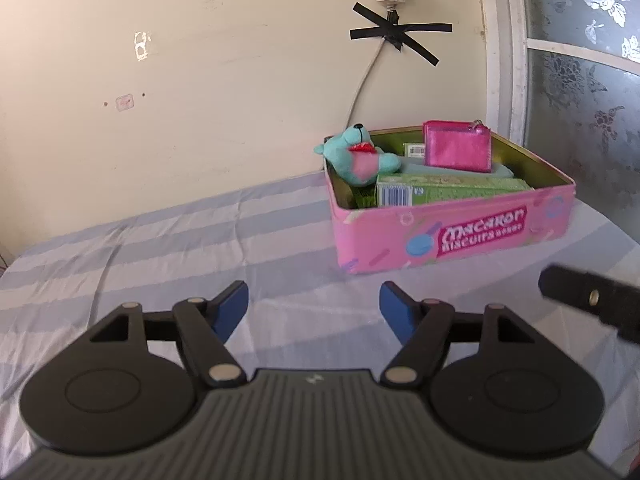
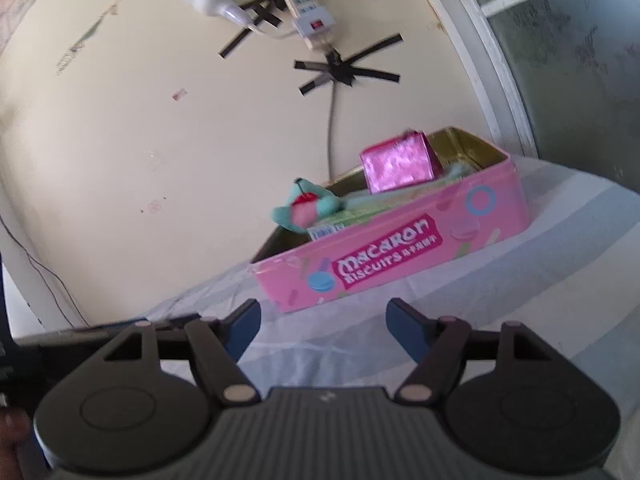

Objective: Organize objects

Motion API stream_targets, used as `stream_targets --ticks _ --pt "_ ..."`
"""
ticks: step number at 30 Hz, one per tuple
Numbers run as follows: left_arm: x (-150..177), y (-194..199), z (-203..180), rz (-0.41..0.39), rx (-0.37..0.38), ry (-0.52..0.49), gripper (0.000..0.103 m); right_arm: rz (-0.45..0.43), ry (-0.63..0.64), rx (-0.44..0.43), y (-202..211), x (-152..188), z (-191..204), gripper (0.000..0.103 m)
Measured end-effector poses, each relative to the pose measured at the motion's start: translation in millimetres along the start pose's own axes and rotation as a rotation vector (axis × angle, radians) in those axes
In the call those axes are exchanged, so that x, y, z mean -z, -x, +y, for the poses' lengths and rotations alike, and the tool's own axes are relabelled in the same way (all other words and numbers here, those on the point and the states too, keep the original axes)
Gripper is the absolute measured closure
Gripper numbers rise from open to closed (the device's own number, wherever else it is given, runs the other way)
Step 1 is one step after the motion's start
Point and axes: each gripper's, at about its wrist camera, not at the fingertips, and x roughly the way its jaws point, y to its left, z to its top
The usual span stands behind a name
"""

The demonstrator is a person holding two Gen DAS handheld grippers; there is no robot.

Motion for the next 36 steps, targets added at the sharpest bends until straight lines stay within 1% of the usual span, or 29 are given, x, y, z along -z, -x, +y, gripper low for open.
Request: stream_targets --ticks 6,7,8,9,10,14,18,22,25,36 --pt "12.6 12.1 0.0 0.005 0.008 -0.006 0.028 -0.043 0.034 -0.001 18.2 2.7 14.4 0.029" --pt "13.5 12.8 -1.4 0.006 0.006 -0.008 0.026 -0.049 0.041 0.002 20.1 3.1 16.1 0.029" --pt "14.6 13.9 -2.3 0.005 0.004 -0.012 0.019 -0.057 0.049 0.006 21.8 3.7 17.8 0.029" --pt "15.7 15.4 -2.9 0.002 0.006 -0.015 0.016 -0.064 0.055 0.010 23.2 4.6 19.1 0.028" --pt "16.4 16.3 -4.2 -0.002 0.007 -0.017 0.011 -0.069 0.059 0.014 24.4 5.3 20.1 0.028" --pt "19.1 19.1 -7.8 -0.012 0.001 -0.028 0.005 -0.071 0.059 0.019 25.1 7.0 18.5 0.028" --pt "21.4 16.9 -9.4 0.001 -0.005 -0.026 0.004 -0.063 0.048 0.025 21.6 8.7 14.7 0.026" --pt "23.3 13.2 -9.4 0.017 -0.013 -0.022 0.000 -0.053 0.041 0.029 17.0 10.3 13.1 0.025" --pt "24.2 11.9 -9.5 0.021 -0.027 -0.020 0.000 -0.041 0.040 0.028 13.0 12.1 12.5 0.025" --pt "26.3 6.4 -7.6 0.039 -0.043 -0.017 0.000 -0.014 0.033 0.035 6.0 15.9 10.2 0.025"
